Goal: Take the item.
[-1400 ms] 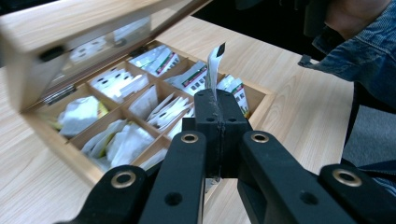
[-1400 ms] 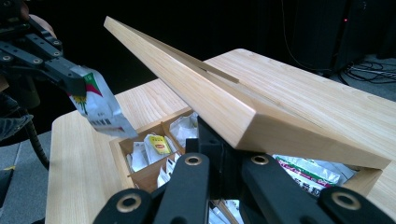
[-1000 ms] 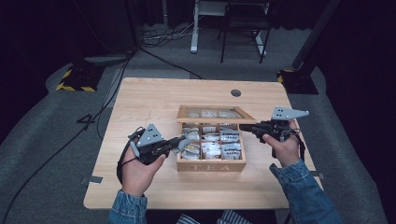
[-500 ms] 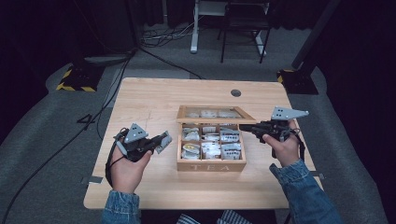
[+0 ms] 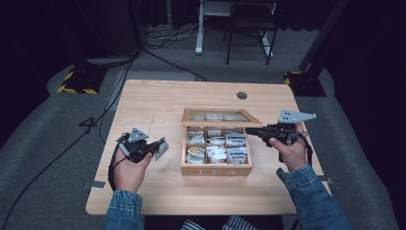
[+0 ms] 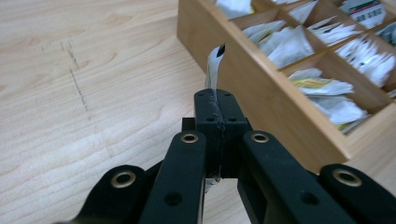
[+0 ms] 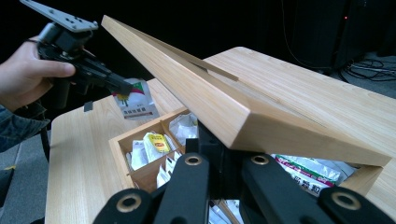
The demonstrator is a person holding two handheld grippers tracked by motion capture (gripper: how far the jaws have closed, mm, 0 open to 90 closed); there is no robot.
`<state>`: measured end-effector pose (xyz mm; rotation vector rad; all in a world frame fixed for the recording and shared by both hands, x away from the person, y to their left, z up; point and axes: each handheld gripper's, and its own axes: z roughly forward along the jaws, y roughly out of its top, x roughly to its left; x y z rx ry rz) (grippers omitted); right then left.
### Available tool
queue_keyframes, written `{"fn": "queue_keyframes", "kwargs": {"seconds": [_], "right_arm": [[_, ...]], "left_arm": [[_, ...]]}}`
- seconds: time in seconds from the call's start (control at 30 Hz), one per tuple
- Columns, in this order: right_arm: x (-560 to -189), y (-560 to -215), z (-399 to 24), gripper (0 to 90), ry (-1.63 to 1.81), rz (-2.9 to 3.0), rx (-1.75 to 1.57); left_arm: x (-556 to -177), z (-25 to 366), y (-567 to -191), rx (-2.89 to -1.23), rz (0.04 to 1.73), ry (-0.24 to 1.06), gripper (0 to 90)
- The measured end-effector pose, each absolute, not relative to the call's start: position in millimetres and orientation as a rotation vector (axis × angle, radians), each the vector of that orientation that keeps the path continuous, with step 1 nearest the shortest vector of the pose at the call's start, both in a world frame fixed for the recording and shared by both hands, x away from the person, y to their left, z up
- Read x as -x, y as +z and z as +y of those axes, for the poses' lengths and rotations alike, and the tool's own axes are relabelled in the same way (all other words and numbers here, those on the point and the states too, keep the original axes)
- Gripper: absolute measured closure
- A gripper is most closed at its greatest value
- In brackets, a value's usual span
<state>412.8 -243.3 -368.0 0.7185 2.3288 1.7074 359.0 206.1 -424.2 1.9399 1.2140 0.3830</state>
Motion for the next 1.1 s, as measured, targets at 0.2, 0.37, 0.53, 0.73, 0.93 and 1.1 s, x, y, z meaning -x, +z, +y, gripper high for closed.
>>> {"fn": "queue_keyframes", "kwargs": {"seconds": [0.2,0.37,0.53,0.73,0.93,1.1], "right_arm": [[-413.0,-368.1,-243.3,90.0,1.710,2.329,-0.718],[-413.0,-368.3,-243.2,90.0,1.707,2.329,-0.719],[-413.0,-368.3,-243.2,90.0,1.708,2.329,-0.718],[-413.1,-368.4,-243.2,90.0,1.707,2.329,-0.719],[-413.0,-368.4,-243.2,90.0,1.706,2.329,-0.719],[-413.0,-368.4,-243.2,90.0,1.705,2.329,-0.719]], "left_arm": [[-361.7,207.6,-431.6,-1.941,1.221,0.390,89.5],[-364.6,209.5,-437.9,-1.946,1.238,0.380,89.5],[-367.6,213.0,-444.6,-1.943,1.267,0.374,89.4],[-371.0,214.4,-447.8,-1.951,1.281,0.365,87.8],[-372.5,212.4,-449.4,-1.950,1.281,0.336,88.4],[-374.4,212.6,-450.5,-1.961,1.276,0.376,71.1]]}}
